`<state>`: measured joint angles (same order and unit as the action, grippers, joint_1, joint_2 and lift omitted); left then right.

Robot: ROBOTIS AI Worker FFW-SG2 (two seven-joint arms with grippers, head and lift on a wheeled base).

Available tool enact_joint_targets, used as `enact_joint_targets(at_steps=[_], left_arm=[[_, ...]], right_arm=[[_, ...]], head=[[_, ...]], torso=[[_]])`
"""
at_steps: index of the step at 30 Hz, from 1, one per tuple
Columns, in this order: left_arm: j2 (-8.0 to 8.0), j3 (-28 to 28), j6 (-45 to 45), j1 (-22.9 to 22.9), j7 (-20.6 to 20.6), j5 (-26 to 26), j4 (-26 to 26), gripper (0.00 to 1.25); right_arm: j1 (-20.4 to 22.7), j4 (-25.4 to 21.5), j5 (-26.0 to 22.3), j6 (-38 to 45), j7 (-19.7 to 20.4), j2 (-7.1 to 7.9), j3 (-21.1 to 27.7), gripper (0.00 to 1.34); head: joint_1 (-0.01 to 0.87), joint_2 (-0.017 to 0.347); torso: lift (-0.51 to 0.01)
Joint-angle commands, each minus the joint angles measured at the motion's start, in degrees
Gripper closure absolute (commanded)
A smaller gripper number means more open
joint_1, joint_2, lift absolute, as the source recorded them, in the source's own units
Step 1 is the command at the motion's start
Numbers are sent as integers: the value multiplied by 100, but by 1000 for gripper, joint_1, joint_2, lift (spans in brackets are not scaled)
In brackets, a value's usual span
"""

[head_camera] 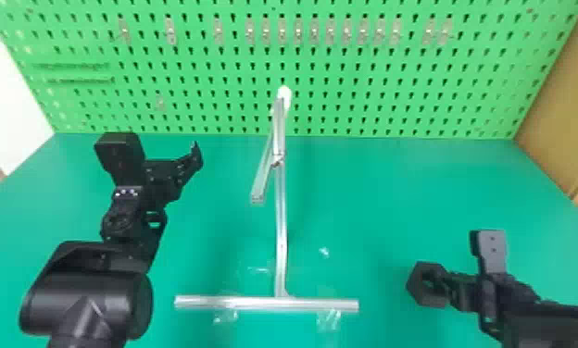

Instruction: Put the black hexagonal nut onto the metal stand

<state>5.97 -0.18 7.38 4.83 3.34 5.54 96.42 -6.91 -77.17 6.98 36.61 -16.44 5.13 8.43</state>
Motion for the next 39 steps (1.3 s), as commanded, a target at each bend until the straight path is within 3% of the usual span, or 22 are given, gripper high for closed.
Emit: enact_joint_targets(at_steps=[1,9,16,25,33,39], left_arm=[[0,-8,0,0,0,0,0,156],[0,0,0,0,0,0,0,156],[0,-8,0,0,0,0,0,156],[0,-17,0,0,0,-17,0,156],[0,-26,9,9,0,-44,0,156],[0,-52,53,27,0,-53,0,156]], right_arm=[[-64,-220,40,347,0,67,-104,1127],[-328,-1248,277,1656,-123,181,-350,1127],[-618,-1934,-13,2201,-141,383,-658,1127],[-1304,-2250,-1120,2579,-35,955,-1168,1127],[-1937,-2233,-2421,2658,422,1482,-1651,1127],[-2613,-2083,-3045,2570,571,1825,-2205,1127]], head=[[693,81],[693,81],[693,81],[693,81],[693,81],[693,81]], torso=[[-1],[-1],[-1],[-1],[-1],[-1]])
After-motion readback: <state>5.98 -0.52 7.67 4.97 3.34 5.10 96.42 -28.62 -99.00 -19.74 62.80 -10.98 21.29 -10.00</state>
